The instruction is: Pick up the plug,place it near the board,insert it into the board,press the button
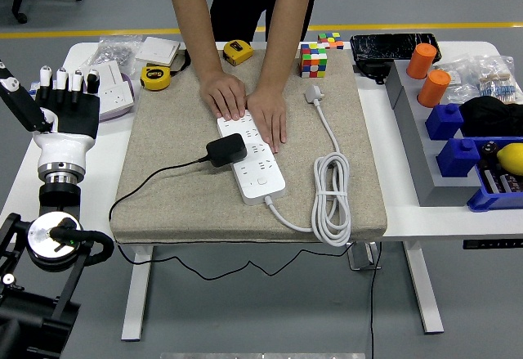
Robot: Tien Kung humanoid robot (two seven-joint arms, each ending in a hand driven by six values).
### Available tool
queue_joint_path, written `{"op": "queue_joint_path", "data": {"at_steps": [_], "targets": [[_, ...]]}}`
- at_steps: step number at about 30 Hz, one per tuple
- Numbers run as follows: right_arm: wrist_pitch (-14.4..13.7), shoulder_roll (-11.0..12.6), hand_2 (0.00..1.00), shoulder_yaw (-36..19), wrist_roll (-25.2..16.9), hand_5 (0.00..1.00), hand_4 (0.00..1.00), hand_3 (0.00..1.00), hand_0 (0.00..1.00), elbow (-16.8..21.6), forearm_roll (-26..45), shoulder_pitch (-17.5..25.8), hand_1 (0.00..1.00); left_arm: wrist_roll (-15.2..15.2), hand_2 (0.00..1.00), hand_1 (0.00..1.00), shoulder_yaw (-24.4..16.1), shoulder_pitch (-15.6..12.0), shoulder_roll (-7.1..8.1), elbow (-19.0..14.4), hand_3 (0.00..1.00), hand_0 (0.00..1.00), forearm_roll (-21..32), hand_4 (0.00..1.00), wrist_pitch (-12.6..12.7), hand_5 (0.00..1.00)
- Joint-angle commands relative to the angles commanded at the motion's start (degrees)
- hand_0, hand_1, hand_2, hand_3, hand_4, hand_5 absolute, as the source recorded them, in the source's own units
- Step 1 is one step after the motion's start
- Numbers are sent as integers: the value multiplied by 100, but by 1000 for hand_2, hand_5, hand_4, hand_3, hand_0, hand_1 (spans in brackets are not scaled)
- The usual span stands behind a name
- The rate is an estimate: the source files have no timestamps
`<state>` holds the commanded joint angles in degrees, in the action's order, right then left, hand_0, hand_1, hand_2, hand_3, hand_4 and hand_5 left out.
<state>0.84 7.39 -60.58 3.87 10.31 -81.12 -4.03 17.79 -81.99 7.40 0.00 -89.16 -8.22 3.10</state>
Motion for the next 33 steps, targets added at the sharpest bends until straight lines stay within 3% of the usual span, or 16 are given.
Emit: {"op": "queue_joint_path", "data": {"at_steps": [18, 33], "targets": [[-2, 0, 695, -37, 4, 566, 883, 607, 816, 0, -18, -7, 718, -17, 15, 2, -65, 81, 0, -47, 27, 60, -129, 998, 34, 610], [-6, 9, 695, -48, 1, 567, 883, 607, 816, 0, -17, -1, 719, -77, 3, 2, -173, 130, 0, -14, 2, 59, -685, 992, 139, 604]]}}
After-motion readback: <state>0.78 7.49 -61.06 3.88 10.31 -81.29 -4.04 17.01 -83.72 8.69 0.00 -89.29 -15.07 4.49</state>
